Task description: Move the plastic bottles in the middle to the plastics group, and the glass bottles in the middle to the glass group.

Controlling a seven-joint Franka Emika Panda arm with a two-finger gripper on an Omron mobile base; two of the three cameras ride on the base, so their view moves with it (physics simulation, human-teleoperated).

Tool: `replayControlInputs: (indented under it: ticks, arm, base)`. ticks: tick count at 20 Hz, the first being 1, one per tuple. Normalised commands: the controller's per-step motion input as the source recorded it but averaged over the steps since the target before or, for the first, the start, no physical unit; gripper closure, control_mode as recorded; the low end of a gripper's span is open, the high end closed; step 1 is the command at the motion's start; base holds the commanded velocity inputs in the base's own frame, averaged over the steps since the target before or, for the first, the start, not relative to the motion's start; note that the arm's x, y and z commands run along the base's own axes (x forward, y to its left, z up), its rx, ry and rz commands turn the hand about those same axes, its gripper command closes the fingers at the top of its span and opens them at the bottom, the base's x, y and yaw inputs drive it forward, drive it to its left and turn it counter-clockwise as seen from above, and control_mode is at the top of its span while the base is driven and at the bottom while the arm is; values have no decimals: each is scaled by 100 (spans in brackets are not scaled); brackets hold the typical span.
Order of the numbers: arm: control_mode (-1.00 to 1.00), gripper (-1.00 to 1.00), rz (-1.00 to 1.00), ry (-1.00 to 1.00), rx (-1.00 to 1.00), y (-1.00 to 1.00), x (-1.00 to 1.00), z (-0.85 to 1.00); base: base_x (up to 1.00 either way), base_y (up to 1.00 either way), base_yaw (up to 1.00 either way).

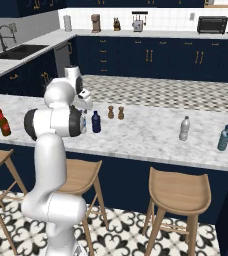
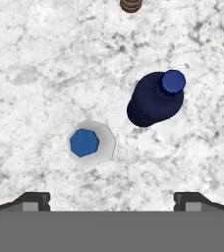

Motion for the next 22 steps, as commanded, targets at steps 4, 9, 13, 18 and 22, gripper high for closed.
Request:
replayControlInputs:
  ticks: [4, 9, 13, 18, 22]
  arm:
    - [-100, -100, 11, -23, 8, -5, -14, -5]
    - [-100, -100, 22, -6, 1, 0, 0, 0]
    - [-100, -100, 18, 4, -1, 0, 1, -20]
    - [-100, -100, 14, 0, 0, 1, 19, -19]
    - [-100, -100, 13, 1, -3, 4, 18, -8]
  base:
    - [0, 0, 0]
    - [0, 0, 0]
    - [0, 0, 0]
    - [0, 0, 0]
    - [0, 0, 0]
